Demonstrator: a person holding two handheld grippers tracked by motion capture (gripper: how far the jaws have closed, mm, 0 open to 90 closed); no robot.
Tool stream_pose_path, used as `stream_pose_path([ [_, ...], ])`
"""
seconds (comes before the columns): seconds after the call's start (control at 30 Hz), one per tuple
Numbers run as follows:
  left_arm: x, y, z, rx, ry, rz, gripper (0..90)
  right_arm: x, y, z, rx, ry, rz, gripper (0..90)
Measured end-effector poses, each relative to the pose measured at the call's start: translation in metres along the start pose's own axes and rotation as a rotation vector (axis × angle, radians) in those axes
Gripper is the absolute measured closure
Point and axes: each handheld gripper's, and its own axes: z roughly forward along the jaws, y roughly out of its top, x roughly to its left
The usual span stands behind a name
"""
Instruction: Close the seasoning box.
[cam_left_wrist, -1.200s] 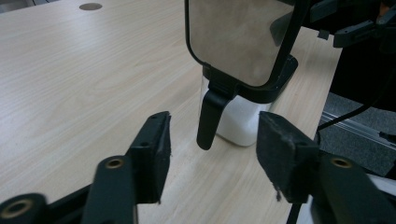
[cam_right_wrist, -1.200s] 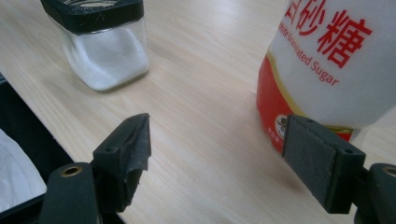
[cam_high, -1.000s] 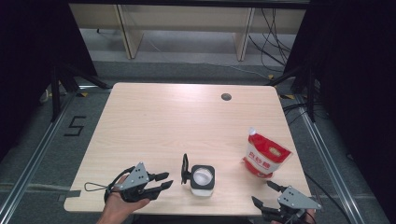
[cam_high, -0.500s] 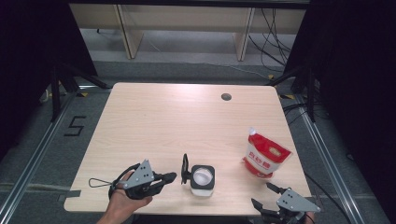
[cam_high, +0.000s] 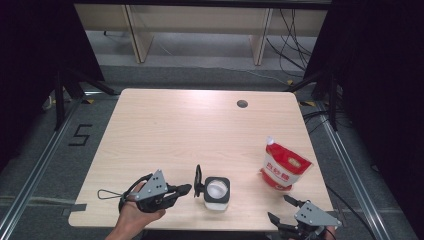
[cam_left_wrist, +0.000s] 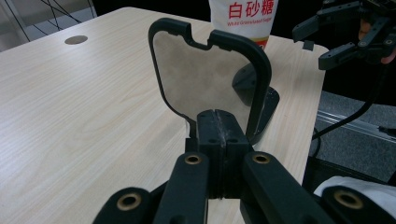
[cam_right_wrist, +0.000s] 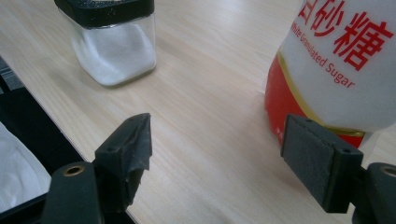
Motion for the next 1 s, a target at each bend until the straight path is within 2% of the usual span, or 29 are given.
stream_pose_path([
  [0.03,0.0,0.001,0.0,0.0,0.001,0.003,89.3,0.0,0.0,0.0,0.006,0.003,0.008,26.1],
  [0.07,-0.002,0.001,0.001,-0.006,0.002,-0.015,89.2,0.0,0.0,0.0,0.0,0.0,-0.001,26.2],
  [0.13,-0.004,0.003,0.003,-0.009,-0.003,-0.003,89.2,-0.001,0.0,0.0,-0.002,-0.01,-0.018,26.3],
  [0.2,-0.007,0.005,0.006,-0.017,-0.008,-0.021,89.2,0.0,0.0,0.0,-0.001,0.001,-0.002,26.3],
  [0.23,-0.005,0.007,0.007,-0.015,-0.016,0.011,89.2,0.0,0.0,0.0,0.005,0.003,0.008,26.2],
  [0.27,-0.006,0.007,0.007,-0.01,-0.011,0.004,89.2,0.0,0.0,0.0,0.003,0.0,0.003,26.3],
  [0.3,-0.005,0.008,0.008,-0.012,-0.013,0.017,89.2,0.0,0.0,0.0,0.009,-0.001,0.003,26.5],
  [0.37,-0.007,0.008,0.008,-0.01,-0.008,-0.006,89.2,0.0,0.0,0.001,0.005,-0.001,-0.005,26.6],
  [0.4,-0.006,0.008,0.009,-0.009,-0.011,0.013,89.2,0.0,0.0,0.0,0.01,-0.006,-0.01,26.6],
  [0.6,-0.006,0.012,0.013,-0.008,-0.015,0.022,89.1,0.0,0.0,0.001,0.006,-0.002,-0.019,26.7],
  [0.63,-0.006,0.013,0.015,-0.014,-0.016,0.014,89.1,0.0,0.0,0.0,0.008,-0.005,-0.018,26.8],
  [0.67,-0.006,0.014,0.015,-0.008,-0.011,0.025,89.1,0.001,0.0,0.0,0.015,0.003,-0.003,26.8],
  [0.73,-0.005,0.016,0.018,-0.004,-0.01,0.029,89.1,0.001,0.0,0.0,0.016,0.007,-0.002,26.8],
  [0.77,-0.005,0.016,0.02,-0.004,-0.011,0.03,89.1,0.0,0.0,0.0,0.015,0.003,-0.016,26.8],
  [0.83,-0.006,0.018,0.024,-0.004,-0.022,0.035,89.1,0.001,0.001,0.0,0.014,0.002,-0.018,26.9],
  [0.87,-0.007,0.018,0.025,0.001,-0.023,0.026,89.0,0.002,0.0,0.0,0.02,0.003,0.004,26.9],
  [0.9,-0.007,0.019,0.027,0.0,-0.034,0.037,88.9,0.0,0.0,0.001,0.012,0.002,-0.02,26.8],
  [0.93,-0.009,0.019,0.029,0.005,-0.032,0.029,88.9,0.0,0.0,0.0,0.014,0.003,-0.023,26.9],
  [0.97,-0.009,0.02,0.031,0.005,-0.04,0.046,88.9,0.0,0.0,0.0,0.019,0.007,-0.012,26.9],
  [1.0,-0.01,0.02,0.032,0.013,-0.04,0.045,88.8,0.001,0.0,0.0,0.02,0.009,-0.008,26.9],
])
